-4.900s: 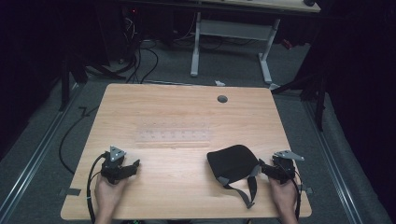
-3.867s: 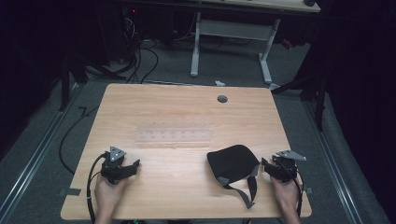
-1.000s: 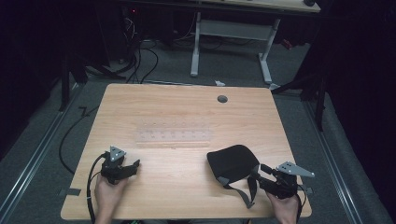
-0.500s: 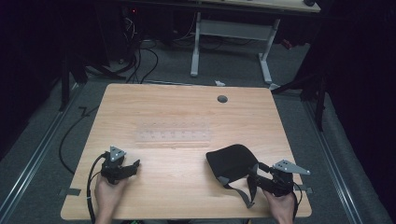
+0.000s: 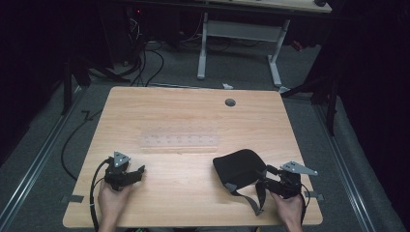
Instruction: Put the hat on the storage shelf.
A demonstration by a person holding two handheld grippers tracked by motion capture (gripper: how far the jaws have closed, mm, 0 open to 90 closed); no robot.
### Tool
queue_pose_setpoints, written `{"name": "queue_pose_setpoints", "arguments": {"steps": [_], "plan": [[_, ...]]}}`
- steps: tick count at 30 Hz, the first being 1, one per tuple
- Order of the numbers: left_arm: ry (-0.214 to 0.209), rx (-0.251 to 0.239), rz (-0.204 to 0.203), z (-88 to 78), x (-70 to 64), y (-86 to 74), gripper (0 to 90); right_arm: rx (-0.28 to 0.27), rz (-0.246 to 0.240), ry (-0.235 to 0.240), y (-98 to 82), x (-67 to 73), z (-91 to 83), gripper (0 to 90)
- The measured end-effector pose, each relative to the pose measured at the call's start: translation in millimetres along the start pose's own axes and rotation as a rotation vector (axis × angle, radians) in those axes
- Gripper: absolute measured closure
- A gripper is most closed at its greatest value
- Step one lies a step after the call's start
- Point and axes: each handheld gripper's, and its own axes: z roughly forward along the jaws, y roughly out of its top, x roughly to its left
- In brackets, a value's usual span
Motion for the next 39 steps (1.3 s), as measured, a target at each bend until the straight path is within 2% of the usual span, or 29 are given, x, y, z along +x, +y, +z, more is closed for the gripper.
{"name": "queue_pose_setpoints", "arguments": {"steps": [8, 11, 13, 17, 21, 26, 29, 39], "plan": [[0.0, 0.001, 0.0, 0.0, 0.0, 0.0, 31.0, 0.034, 0.009, 0.044, 0.9, 0.0, 17.2, 44.6], [0.0, 0.001, 0.0, 0.0, 0.0, 0.0, 31.1, 0.043, 0.023, 0.079, 0.3, -2.6, 24.0, 45.6], [0.0, 0.001, 0.0, 0.0, 0.0, 0.0, 31.0, 0.051, 0.016, 0.082, 0.3, -3.7, 27.1, 46.7], [0.0, 0.001, 0.0, 0.0, 0.0, 0.0, 31.0, 0.057, 0.027, 0.101, 0.5, -3.9, 31.5, 51.1], [0.0, 0.001, 0.0, 0.0, 0.0, 0.0, 31.0, 0.072, 0.012, 0.1, -0.6, -2.4, 35.7, 58.5], [-0.002, 0.001, 0.003, 0.0, -0.2, -0.3, 30.6, 0.069, -0.006, 0.109, -0.8, -1.6, 35.7, 67.8], [-0.004, 0.003, 0.005, -0.2, -0.4, -0.5, 30.3, 0.061, 0.009, 0.147, -0.4, -3.0, 34.4, 73.6], [-0.006, 0.003, 0.004, -0.3, -0.5, -0.5, 30.1, 0.012, 0.037, 0.209, -0.2, -2.7, 30.8, 82.4]]}}
